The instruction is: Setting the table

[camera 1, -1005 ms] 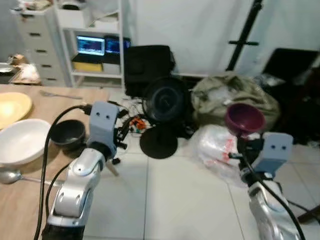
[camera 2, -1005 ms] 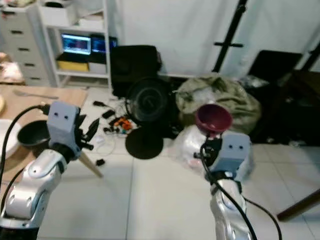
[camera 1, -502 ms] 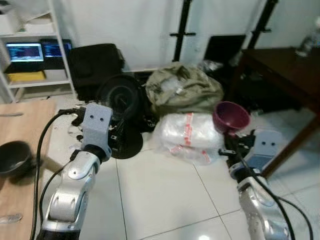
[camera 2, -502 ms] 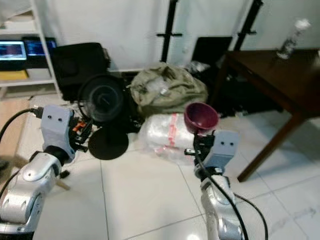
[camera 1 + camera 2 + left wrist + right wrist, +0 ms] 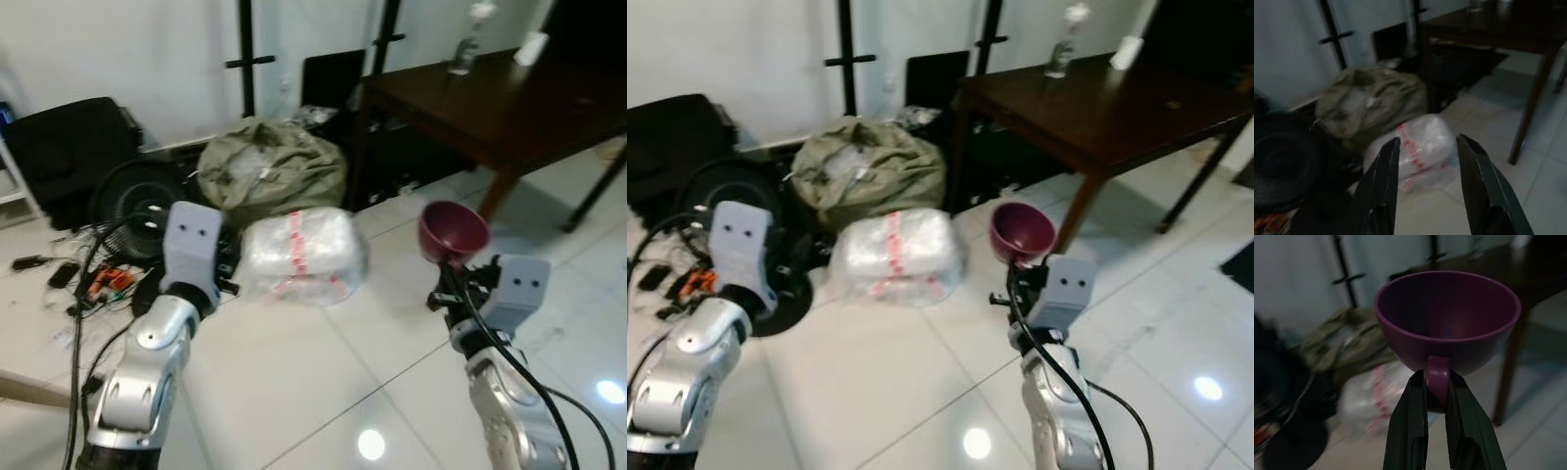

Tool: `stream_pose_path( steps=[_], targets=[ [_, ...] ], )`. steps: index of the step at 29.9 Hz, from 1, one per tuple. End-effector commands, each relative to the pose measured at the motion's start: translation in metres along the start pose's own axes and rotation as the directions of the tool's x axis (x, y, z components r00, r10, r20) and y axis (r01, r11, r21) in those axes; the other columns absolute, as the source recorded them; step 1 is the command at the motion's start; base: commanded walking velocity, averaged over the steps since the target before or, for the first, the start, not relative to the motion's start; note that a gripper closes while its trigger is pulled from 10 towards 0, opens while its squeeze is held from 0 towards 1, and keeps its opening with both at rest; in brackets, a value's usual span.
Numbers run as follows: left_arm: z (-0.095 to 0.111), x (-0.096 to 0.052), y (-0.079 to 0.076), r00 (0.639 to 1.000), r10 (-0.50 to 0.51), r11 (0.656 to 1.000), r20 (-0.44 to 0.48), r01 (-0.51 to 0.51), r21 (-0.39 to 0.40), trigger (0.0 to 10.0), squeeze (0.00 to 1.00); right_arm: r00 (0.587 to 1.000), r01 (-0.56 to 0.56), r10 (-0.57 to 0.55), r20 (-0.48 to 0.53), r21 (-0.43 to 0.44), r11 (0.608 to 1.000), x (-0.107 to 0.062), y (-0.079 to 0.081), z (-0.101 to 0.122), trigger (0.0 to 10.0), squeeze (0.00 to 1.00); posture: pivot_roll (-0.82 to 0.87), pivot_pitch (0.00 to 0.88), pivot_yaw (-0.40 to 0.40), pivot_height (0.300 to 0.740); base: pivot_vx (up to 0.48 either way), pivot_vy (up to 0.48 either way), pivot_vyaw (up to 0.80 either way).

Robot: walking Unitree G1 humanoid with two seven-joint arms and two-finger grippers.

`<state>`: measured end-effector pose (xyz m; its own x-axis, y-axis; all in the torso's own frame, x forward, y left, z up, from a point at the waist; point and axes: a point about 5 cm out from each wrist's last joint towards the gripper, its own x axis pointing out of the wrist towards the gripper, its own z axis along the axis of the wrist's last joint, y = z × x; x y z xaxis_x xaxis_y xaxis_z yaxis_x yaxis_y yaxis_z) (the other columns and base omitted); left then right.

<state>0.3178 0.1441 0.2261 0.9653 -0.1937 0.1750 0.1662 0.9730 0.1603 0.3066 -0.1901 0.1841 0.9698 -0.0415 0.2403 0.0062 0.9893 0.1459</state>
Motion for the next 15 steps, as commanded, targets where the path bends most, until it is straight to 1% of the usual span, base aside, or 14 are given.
stream_pose_path(
  steps=[1,7,15],
  targets=[
    [-0.0039,-0.0009,0.0017,1.000,0.007,1.000,-0.012,-0.007,0.006,10.0,0.00,1.000,0.000,0.000,0.001,0.018,1.000,-0.0024,0.0008,-0.0021,10.0,0.00,0.07,0.103,0.039,0.740,0.000,0.000,-0.80],
    [-0.0040,-0.0005,0.0013,1.000,0.003,1.000,-0.012,-0.003,0.003,10.0,0.00,1.000,-0.001,0.001,0.002,0.018,1.000,-0.0023,0.0008,-0.0023,10.0,0.00,0.06,0.101,0.041,0.740,0.000,0.000,-0.80],
    [-0.0050,0.0004,-0.0009,1.000,-0.019,1.000,-0.020,0.018,-0.021,10.0,0.00,1.000,0.002,-0.002,0.003,0.017,1.000,-0.0035,0.0007,-0.0023,10.0,0.00,0.06,0.103,0.046,0.740,0.000,0.000,-0.80]
  ],
)
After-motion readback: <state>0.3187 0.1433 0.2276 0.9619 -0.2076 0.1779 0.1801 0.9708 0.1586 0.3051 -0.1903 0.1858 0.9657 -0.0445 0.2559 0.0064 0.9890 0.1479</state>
